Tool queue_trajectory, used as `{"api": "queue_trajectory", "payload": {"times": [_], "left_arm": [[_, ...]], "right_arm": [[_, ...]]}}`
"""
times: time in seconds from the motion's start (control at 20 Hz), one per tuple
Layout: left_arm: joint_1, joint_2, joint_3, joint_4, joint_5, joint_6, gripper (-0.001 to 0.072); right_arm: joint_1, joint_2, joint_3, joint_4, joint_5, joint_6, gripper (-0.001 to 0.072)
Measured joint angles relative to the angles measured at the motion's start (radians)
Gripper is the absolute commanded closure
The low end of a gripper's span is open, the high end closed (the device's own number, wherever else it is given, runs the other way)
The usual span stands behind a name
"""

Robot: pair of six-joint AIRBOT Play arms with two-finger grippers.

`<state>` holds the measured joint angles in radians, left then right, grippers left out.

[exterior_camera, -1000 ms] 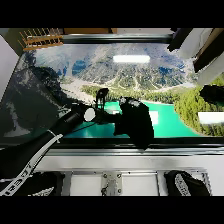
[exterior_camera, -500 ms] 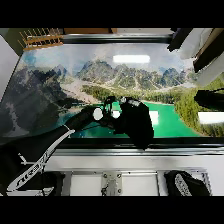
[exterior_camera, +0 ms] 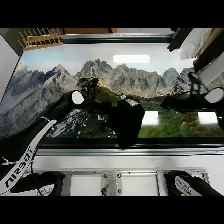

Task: Fold the clothes and pants, and hang the long-sleeved shirts on hangers.

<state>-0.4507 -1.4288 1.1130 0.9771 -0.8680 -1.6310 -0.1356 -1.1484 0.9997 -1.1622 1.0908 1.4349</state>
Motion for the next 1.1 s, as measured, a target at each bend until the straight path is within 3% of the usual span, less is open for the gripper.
{"api": "queue_trajectory", "payload": {"times": [0.3,0.35,0.45,0.7,1.1], "left_arm": [[0.024,0.010,-0.049,-0.001,-0.019,0.018,0.0698],[0.026,0.010,-0.052,-0.001,-0.019,0.018,0.0698],[0.027,0.010,-0.048,-0.001,-0.026,0.018,0.0698],[0.057,0.026,0.105,-0.001,-0.082,0.020,0.0698],[0.075,0.245,0.435,0.018,-0.101,0.035,0.0698]], "right_arm": [[0.167,-0.323,0.030,0.193,-0.171,-0.061,-0.0004],[0.189,-0.365,0.039,0.229,-0.184,-0.082,0.0053],[0.223,-0.433,0.058,0.280,-0.199,-0.121,0.0675],[0.221,-0.417,0.168,0.305,-0.157,-0.200,0.0694],[0.164,0.027,0.483,0.246,-0.045,-0.224,0.0694]]}}
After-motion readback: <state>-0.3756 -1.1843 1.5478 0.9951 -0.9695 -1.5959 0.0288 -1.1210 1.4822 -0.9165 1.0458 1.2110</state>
